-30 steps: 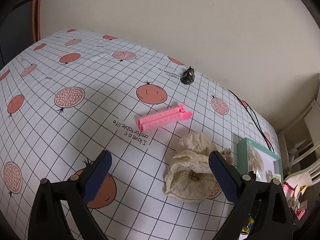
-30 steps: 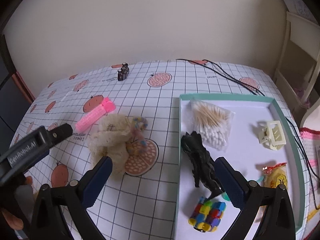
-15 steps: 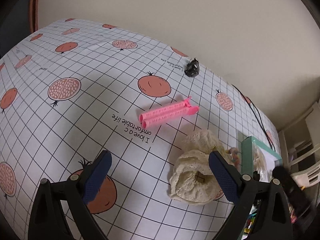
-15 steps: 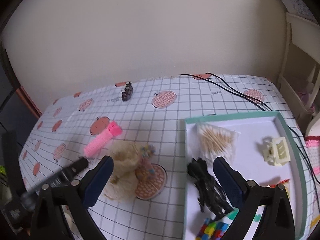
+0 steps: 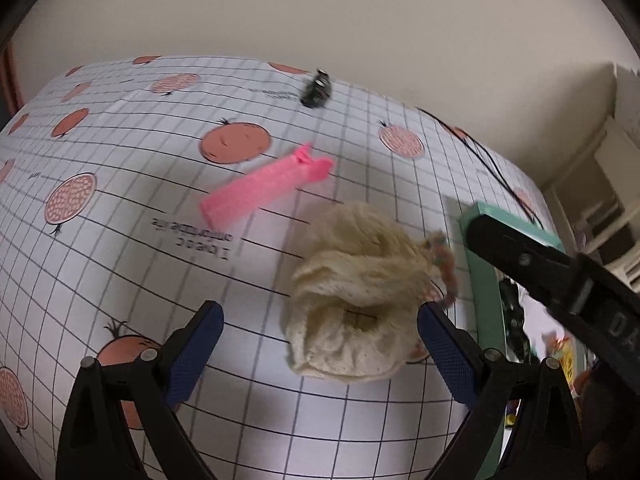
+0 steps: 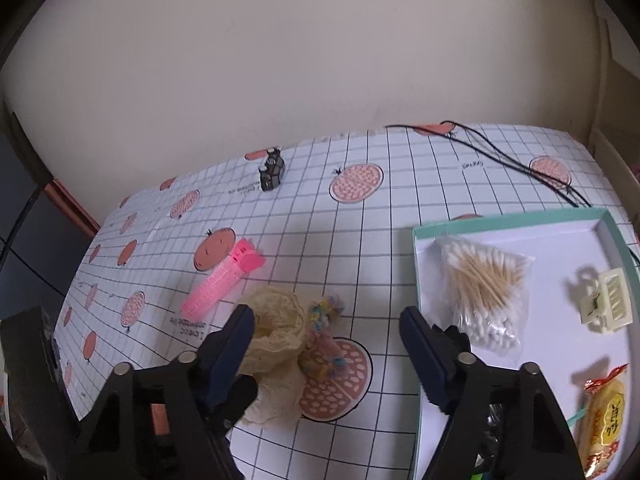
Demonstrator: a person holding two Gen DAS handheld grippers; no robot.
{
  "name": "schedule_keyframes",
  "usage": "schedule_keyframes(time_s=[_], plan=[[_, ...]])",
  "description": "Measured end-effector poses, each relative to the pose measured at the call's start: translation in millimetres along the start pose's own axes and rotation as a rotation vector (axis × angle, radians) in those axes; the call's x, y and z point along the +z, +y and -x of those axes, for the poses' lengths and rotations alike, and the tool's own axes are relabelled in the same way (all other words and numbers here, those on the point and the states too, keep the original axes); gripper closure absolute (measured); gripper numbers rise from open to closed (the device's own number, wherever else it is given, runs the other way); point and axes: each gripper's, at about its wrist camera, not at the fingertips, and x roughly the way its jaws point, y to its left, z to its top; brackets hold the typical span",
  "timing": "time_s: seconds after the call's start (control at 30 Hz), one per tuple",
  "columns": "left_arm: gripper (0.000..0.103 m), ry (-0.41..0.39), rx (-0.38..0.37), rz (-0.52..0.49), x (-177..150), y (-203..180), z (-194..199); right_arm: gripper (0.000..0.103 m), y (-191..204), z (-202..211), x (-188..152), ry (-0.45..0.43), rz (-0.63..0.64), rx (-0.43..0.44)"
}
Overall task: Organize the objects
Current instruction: 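Move both grippers back toward the lace cloth and beaded bracelet, then close the left gripper on the cream lace cloth and lift it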
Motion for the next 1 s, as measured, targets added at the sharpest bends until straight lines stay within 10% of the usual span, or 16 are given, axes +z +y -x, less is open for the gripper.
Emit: schedule_keyframes(time_s=[0.33, 1.0], plan=[[0.006, 0.030, 0.007, -0.062, -8, -13, -6, 0.046, 1, -16, -11, 0.055, 0.024, 0.031], [0.047, 0.059, 0.019, -0.041, -11, -8, -16, 0.077, -4, -37, -21, 0.109, 0.017, 0.009]])
